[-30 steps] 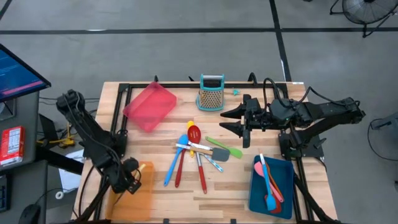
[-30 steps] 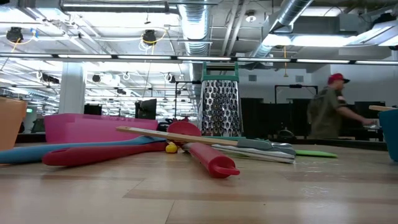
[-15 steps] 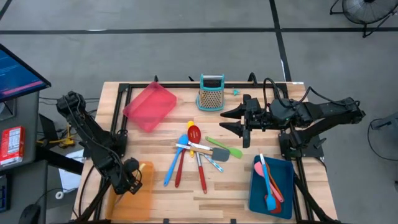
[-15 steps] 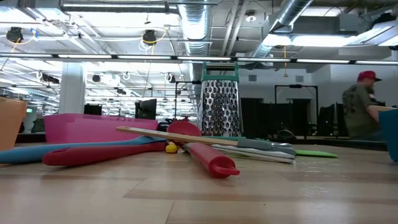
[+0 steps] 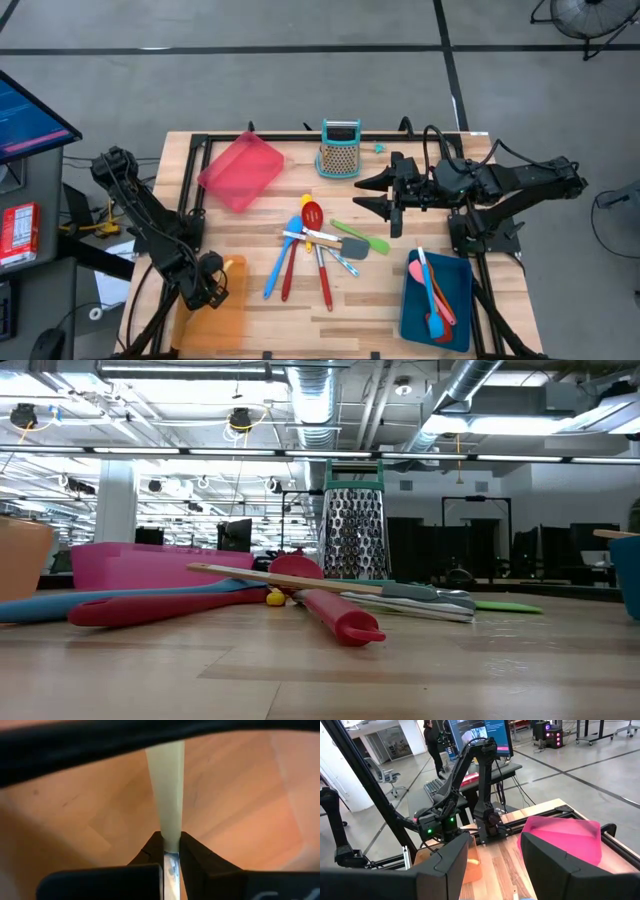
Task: Pick & Place Kitchen Items
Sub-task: Put the yellow table knife into the orange bin, then put the gray spatula into the blue bin
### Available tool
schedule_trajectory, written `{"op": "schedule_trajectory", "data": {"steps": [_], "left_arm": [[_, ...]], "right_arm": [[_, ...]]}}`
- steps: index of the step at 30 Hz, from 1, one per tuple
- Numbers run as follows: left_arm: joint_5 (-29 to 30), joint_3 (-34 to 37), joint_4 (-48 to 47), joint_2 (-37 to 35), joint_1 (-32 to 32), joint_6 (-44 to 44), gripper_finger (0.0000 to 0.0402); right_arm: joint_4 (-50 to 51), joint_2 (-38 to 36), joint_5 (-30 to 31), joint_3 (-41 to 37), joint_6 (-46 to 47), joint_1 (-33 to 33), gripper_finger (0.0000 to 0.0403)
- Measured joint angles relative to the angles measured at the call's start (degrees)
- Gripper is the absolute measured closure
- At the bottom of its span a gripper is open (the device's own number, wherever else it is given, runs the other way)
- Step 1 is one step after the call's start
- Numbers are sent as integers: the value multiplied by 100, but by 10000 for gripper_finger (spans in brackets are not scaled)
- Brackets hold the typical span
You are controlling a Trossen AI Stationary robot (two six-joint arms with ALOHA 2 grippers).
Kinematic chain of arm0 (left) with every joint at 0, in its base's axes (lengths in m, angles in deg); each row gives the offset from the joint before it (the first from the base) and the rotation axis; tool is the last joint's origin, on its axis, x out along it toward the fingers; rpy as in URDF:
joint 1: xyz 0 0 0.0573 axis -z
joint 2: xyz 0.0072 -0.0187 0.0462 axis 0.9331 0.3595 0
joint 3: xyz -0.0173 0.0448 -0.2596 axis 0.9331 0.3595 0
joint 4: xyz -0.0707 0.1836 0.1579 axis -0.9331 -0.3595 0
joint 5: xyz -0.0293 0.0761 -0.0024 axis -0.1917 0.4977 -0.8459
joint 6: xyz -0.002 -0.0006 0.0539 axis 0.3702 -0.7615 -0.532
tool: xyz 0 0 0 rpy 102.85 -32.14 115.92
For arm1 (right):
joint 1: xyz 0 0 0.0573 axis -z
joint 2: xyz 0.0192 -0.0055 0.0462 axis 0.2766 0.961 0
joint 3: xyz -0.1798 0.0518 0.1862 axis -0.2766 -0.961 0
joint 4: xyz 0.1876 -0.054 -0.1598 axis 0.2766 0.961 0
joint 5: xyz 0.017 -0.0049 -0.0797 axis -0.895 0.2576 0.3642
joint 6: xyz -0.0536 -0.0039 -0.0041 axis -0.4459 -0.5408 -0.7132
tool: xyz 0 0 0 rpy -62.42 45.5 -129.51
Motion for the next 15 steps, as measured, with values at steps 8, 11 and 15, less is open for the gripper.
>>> {"op": "schedule_trajectory", "data": {"steps": [8,11,15], "left_arm": [[-297,3,57,0,0,4,340],[-304,3,123,0,0,4,306],[-394,3,456,-86,0,-7,264]], "right_arm": [[0,0,-11,0,30,0,223],[0,0,-11,0,40,0,223],[0,0,-11,0,41,0,223]]}}
